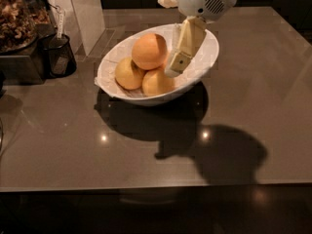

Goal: Pick orange from white bowl

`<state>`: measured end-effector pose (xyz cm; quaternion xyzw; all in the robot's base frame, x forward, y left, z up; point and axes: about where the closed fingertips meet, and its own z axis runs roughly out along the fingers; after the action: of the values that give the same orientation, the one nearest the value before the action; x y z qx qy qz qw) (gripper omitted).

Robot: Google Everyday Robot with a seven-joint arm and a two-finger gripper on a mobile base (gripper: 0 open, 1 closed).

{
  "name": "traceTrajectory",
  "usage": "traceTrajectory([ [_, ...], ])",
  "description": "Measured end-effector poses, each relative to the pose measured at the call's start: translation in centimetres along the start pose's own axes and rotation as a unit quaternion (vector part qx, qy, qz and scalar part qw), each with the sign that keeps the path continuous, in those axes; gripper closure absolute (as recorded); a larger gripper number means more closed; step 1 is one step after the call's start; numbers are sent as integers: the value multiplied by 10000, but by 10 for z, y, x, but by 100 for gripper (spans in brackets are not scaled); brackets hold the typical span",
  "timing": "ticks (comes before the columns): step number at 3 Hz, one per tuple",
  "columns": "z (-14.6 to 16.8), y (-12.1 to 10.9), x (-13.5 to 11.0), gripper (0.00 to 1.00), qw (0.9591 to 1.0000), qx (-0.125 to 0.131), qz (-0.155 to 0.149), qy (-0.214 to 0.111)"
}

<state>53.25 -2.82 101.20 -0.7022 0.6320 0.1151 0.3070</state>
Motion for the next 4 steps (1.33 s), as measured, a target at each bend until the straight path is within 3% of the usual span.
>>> traceTrajectory([
  [1, 9, -17, -4, 0, 9998, -20, -33, -194],
  [2, 9, -18, -5, 24, 9998, -17, -35, -201],
  [4, 22, -28, -4, 13, 9996, -80, -30, -266],
])
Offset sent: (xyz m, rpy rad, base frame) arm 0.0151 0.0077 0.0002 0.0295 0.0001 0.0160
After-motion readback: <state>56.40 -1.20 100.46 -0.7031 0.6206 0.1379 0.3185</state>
